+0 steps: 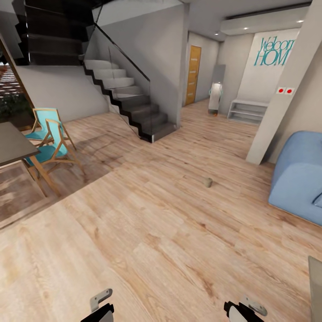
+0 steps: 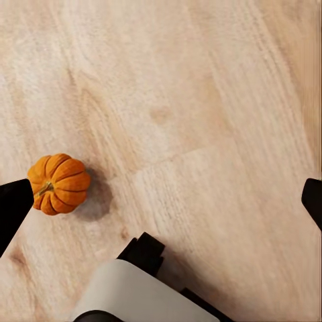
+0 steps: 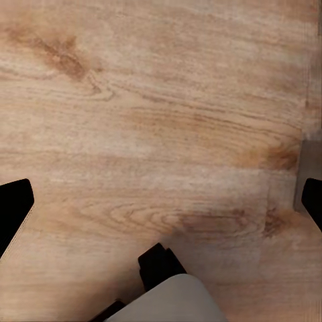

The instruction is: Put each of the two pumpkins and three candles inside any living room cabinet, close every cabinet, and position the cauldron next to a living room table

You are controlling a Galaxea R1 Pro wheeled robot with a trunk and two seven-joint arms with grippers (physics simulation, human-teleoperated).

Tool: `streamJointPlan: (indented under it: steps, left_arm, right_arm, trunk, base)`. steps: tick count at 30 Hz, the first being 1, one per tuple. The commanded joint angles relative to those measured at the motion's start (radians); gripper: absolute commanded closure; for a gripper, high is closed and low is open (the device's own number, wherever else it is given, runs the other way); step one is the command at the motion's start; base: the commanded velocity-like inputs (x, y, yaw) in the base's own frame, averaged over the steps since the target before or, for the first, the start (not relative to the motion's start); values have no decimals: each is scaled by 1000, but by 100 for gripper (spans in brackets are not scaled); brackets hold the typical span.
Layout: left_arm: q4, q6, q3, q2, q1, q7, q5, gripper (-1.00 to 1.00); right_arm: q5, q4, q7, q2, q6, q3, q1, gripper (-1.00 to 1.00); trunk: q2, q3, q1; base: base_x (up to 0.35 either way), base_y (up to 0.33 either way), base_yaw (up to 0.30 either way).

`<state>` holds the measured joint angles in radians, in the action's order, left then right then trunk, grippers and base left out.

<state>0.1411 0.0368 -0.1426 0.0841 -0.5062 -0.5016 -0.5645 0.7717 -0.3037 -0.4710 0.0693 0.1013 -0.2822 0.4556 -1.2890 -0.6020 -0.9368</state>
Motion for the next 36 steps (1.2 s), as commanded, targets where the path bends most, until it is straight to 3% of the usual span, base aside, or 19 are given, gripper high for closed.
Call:
streamJointPlan:
  steps: [1,32,36]
  left_arm:
    - [0,0,0,0,0,0,0,-100]
    - [0,0,0,0,0,0,0,-100]
    - [0,0,0,1,0,0,0,-100]
  right_arm:
    - [0,0,0,0,0,0,0,-100]
    - [0,4,-1,0,-1,1,0,-100]
    - [1,36,0,2,-47,1,0,-100]
  trunk:
    - [0,0,0]
    - [0,0,0]
    - [0,0,0]
  base:
    - [202,-129,0]
    - [241,-48,0]
    - [306,-11,0]
